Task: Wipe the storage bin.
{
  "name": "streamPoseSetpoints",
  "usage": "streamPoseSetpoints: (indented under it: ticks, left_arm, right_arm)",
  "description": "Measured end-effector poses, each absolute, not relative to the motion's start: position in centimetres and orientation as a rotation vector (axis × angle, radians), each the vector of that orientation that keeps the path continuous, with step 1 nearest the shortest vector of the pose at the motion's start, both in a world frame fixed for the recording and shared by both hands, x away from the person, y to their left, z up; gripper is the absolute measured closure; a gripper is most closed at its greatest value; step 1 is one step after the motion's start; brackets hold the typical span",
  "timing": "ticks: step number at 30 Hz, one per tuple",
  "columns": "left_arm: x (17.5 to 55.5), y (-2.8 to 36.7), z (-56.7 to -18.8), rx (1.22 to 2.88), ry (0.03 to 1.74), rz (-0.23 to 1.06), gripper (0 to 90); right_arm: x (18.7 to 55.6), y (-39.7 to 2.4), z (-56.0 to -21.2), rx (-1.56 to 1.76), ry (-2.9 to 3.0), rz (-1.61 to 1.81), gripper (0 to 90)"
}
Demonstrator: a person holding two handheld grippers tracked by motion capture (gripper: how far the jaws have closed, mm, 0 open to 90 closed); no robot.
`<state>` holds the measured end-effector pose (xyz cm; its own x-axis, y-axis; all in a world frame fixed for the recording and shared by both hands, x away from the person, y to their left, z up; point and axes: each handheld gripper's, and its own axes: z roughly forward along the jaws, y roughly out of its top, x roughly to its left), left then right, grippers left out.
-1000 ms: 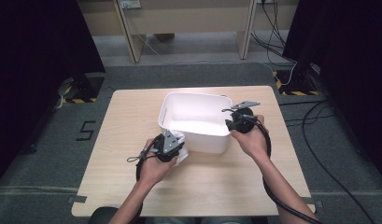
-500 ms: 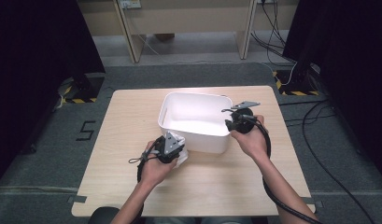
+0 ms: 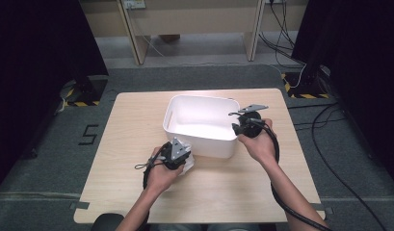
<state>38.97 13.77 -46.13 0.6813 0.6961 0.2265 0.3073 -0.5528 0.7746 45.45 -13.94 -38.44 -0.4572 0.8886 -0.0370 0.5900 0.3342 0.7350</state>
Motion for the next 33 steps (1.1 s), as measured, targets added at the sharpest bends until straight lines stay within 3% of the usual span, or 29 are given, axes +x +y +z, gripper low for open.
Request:
streamPoseSetpoints:
  ticks: [33]
  left_arm:
    - [39.6, 13.1, -48.5, 2.215, 0.787, 0.638, 77.4]
  right_arm:
    - [45.4, -13.8, -38.4, 1.292, 2.170, 0.921, 66.7]
